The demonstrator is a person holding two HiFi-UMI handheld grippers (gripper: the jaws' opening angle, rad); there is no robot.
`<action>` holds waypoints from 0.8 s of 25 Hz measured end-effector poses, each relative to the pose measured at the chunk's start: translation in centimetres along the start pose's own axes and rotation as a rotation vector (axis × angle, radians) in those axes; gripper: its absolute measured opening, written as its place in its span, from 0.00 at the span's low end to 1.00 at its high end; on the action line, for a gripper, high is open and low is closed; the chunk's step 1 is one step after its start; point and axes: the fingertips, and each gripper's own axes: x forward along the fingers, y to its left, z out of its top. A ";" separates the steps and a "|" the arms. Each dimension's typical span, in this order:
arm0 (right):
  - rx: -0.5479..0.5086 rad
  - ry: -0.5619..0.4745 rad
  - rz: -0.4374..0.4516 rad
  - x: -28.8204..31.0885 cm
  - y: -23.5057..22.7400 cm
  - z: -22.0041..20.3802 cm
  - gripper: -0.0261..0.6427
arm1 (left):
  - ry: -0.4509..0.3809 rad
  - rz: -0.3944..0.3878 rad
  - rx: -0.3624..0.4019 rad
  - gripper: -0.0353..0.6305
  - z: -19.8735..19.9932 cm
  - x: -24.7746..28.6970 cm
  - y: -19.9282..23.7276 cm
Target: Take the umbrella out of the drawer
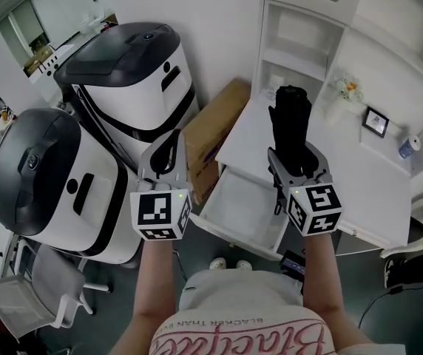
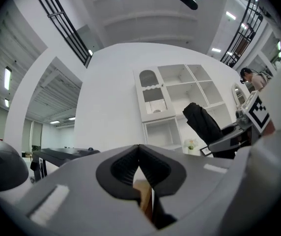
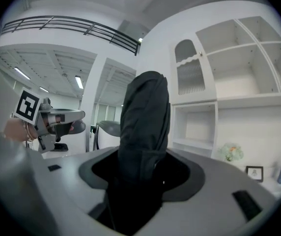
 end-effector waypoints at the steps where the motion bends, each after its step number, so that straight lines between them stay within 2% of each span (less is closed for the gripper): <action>1: -0.003 -0.018 -0.013 -0.3 -0.3 0.4 0.43 | -0.009 0.000 0.008 0.07 0.2 0.0 -0.1; 12: -0.120 -0.181 -0.177 -2.9 -3.0 3.7 0.43 | -0.059 0.016 0.058 0.07 1.8 0.0 0.2; 20: -0.154 -0.222 -0.206 -3.5 -4.1 5.3 0.43 | -0.108 -0.018 0.035 0.07 2.6 0.3 0.5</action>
